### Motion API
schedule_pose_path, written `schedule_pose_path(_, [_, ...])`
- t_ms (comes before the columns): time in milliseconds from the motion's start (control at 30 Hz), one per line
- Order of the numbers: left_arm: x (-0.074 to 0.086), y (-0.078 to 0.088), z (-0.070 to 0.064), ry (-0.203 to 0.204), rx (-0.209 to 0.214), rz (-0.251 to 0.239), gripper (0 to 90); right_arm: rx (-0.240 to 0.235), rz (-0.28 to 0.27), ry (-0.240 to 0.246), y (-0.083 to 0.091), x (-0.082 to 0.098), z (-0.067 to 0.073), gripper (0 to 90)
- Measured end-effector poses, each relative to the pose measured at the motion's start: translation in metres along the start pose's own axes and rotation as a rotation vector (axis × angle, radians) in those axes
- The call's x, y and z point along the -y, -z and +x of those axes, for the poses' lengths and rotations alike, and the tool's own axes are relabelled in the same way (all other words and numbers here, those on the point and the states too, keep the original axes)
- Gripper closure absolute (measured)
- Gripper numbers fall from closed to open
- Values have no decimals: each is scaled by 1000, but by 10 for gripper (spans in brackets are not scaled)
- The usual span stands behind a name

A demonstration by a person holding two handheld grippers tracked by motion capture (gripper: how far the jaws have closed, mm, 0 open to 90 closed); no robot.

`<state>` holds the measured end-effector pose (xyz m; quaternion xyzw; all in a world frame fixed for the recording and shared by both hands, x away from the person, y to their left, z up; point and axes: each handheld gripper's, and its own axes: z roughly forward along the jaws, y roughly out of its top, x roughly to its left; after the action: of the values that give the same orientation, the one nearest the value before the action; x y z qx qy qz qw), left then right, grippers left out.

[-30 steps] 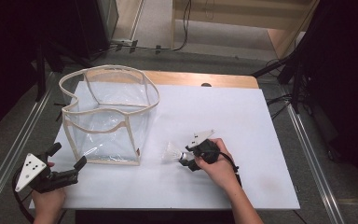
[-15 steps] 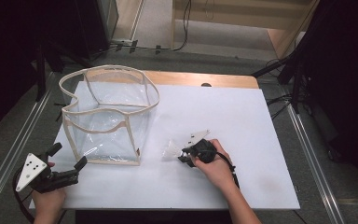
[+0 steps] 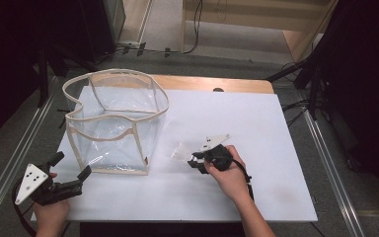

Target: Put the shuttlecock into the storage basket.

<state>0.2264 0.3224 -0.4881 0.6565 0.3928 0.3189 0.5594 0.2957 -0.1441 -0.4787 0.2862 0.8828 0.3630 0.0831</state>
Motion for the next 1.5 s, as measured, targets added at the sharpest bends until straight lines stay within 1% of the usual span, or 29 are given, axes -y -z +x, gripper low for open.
schedule_pose_path(100, [0,0,0,0,0,2,0,-7,-12,-6,2,-3,0,619])
schedule_pose_path(133, [0,0,-1,0,-2,5,0,-13,-28,-7,5,-6,1,618])
schedule_pose_path(167, [0,0,-1,0,-2,5,0,-13,-28,-7,5,-6,1,618])
schedule_pose_path(200, [0,0,-1,0,-3,5,0,-18,-43,-10,9,-9,1,618])
schedule_pose_path(333, [0,-1,-2,-4,-6,9,0,-19,-65,-8,13,-15,-1,618])
schedule_pose_path(367, [0,0,-2,-4,-6,11,0,-19,-67,-18,15,-17,-1,618])
schedule_pose_path(467, [0,-1,-2,-2,-7,11,0,-20,-76,-25,17,-19,-2,618])
schedule_pose_path(500, [0,-1,-2,-2,-8,11,0,-24,-89,-24,18,-22,-3,618])
schedule_pose_path(533, [0,-1,-2,-2,-8,13,0,-25,-89,-30,19,-23,-3,618])
schedule_pose_path(700, [0,-2,-3,-10,-21,20,0,-29,-104,-22,24,-30,-4,618])
schedule_pose_path(1100, [0,-2,-2,-4,-13,24,0,-17,-117,-6,34,-46,-7,618])
schedule_pose_path(1200, [0,-2,-2,-4,-12,24,0,-19,-129,-2,37,-52,-7,618])
schedule_pose_path(1467, [0,-2,-3,-6,-10,28,0,-25,-148,-2,43,-61,-9,618])
schedule_pose_path(1500, [0,-2,-2,-6,-10,28,0,-27,-158,-1,44,-63,-9,618])
